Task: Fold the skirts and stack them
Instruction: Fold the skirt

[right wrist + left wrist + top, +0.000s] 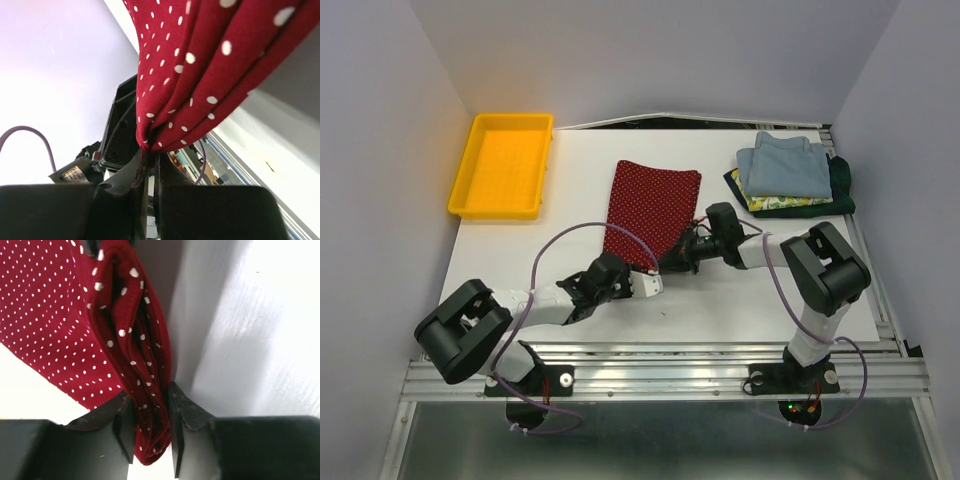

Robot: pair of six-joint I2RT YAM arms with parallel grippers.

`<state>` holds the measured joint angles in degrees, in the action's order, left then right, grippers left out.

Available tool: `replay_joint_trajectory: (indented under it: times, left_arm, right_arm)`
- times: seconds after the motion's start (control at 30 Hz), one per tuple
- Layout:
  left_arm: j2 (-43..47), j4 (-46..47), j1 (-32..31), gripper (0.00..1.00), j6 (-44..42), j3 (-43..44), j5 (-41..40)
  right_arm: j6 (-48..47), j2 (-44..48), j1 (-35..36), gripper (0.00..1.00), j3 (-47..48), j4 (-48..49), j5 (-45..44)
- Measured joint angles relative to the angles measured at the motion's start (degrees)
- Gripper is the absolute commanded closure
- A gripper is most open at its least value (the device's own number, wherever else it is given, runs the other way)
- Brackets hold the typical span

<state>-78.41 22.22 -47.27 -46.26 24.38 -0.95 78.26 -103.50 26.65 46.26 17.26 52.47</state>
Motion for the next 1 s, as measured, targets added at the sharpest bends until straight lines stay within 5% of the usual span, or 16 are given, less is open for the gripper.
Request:
replay_joint_trajectory:
  times: [0.07,0.1,0.2,0.37,0.67,1.0]
  left_arm:
    - [0.0,-2.1,0.0,0.63,0.3,1.1,0.0]
    - [0.0,-3.7,0.0,0.65,0.3,2.1,0.0]
    - [0.0,-7.6,0.0,0.67,0.2,4.5,0.7]
    - [0.0,-18.2,0.0,0.73,-0.9,9.5,3.2]
    - [0.2,-37.6,-1.1,0.75,-3.2,16.4,8.6]
    - [-3.9,-57.4,-2.2,0.74,-3.1,30.0,17.0]
  right_arm:
    - [-0.2,0.0,-0.1,0.90,-0.3,0.1,0.1]
    - [-0.5,0.0,-0.1,0.71,-0.3,0.1,0.2]
    - [-2.1,0.3,-0.9,0.41,-0.3,-0.3,0.9]
    - [-17.2,1.5,-6.6,0.32,2.7,-12.2,2.3]
    - [-44.5,-1.1,-12.0,0.28,28.4,-39.8,-1.5]
    - [-68.1,-27.5,-11.3,0.27,71.1,-50.2,-9.7]
